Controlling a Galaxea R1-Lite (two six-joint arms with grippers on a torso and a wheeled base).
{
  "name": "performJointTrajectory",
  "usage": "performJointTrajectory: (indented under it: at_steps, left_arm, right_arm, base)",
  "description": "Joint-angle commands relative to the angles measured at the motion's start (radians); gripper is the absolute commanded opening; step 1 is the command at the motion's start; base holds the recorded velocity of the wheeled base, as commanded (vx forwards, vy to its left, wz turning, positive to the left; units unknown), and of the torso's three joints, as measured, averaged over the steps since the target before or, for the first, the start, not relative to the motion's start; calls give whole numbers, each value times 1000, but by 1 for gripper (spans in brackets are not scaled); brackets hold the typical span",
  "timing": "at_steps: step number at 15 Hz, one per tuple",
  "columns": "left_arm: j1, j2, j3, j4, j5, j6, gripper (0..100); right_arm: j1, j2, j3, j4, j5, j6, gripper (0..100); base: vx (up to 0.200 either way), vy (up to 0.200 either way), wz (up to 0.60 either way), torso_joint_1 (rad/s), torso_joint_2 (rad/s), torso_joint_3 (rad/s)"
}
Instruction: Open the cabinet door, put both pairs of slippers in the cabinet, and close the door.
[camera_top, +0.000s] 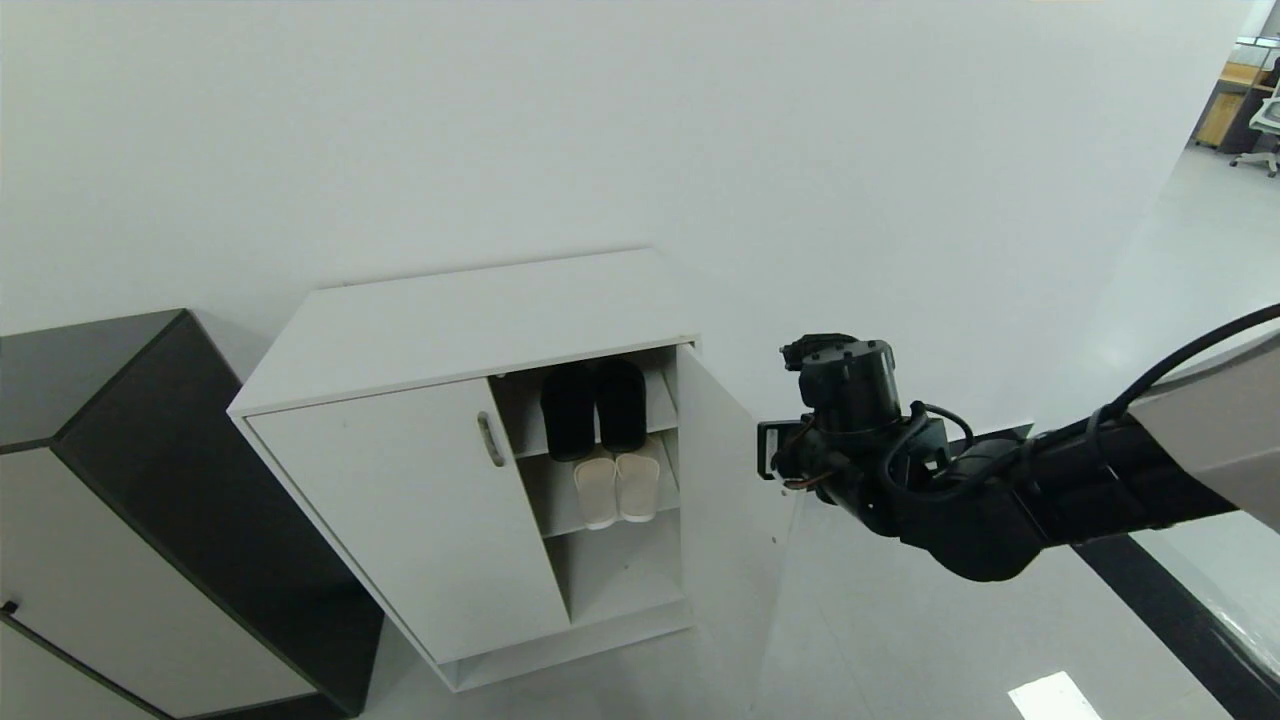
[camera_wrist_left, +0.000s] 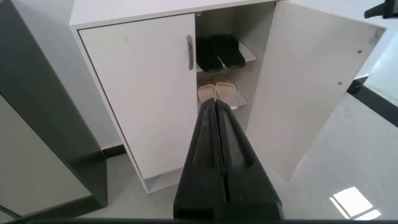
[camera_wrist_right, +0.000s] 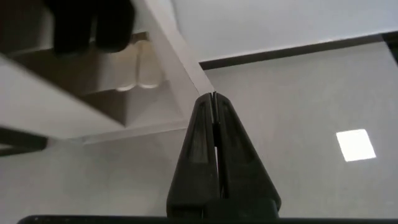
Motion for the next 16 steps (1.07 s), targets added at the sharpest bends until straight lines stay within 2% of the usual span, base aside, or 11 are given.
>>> performJointTrajectory:
  at_steps: [1, 5, 16]
  left_arm:
    - [0, 0, 0, 0, 0, -1, 0]
    - [0, 0, 0, 0, 0, -1, 0]
    - [0, 0, 0, 0, 0, -3, 0]
  right_arm:
    - [50, -79, 55, -19, 4, -2, 0]
    - [61, -80, 102, -59, 7, -59, 0]
    - [104, -82, 156, -97, 33, -99, 0]
  base:
    - [0, 0, 0, 0, 0, 0]
    - [0, 0, 0, 0, 0, 0]
    - [0, 0, 0, 0, 0, 0]
